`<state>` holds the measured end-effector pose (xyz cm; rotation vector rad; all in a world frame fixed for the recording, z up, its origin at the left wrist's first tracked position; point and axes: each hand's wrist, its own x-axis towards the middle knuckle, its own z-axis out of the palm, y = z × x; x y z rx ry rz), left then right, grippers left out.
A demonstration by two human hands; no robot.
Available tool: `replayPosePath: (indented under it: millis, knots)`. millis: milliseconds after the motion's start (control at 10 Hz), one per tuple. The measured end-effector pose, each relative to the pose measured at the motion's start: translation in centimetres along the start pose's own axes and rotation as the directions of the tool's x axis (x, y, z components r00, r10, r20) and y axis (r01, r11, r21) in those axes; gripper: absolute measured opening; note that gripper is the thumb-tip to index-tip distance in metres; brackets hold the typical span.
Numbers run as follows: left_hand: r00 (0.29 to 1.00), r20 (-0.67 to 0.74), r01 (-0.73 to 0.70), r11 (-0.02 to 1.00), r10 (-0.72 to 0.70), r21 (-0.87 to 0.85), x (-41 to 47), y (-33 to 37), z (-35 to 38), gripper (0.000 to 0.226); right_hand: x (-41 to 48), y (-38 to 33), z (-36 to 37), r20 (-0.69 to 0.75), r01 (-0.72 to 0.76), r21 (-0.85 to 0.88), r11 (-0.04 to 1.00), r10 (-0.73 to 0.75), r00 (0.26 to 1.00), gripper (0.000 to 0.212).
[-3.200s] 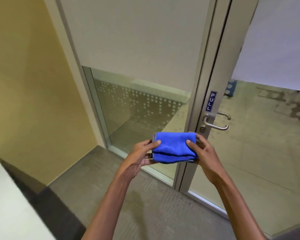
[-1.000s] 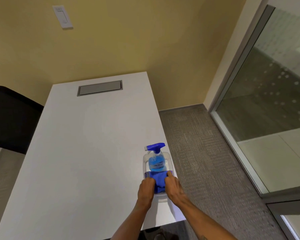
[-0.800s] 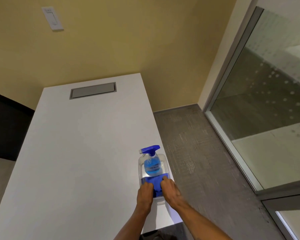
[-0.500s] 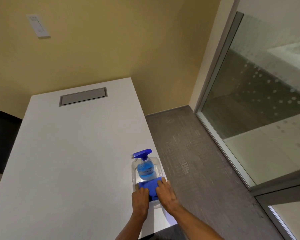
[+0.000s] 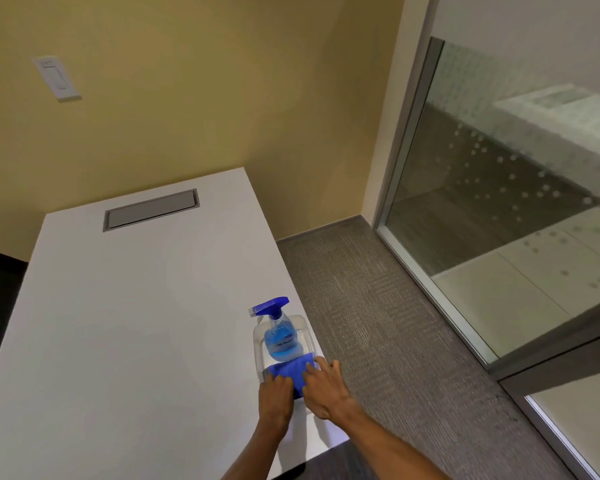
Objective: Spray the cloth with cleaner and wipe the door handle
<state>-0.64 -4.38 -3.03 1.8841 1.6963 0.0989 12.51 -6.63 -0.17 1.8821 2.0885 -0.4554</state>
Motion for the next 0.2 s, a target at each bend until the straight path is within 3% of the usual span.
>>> replayPosePath:
  millis: [100, 200]
  knots:
    - [0.988, -0.113, -0.102, 0.995, 0.101, -0.008, -0.1, 0.4, -0.2, 0.026, -0.8, 0.7, -0.3, -0.075, -0.034, 0.068, 0.997, 0.039, 0.996, 0.035]
    - [0.966, 0.008, -0.254, 0.95, 0.257, 0.181, 0.0, 2.7, 0.0, 0.033, -1.8, 2.1, -0.7, -0.136, -0.091, 0.218, 0.972, 0.123, 0.983, 0.042]
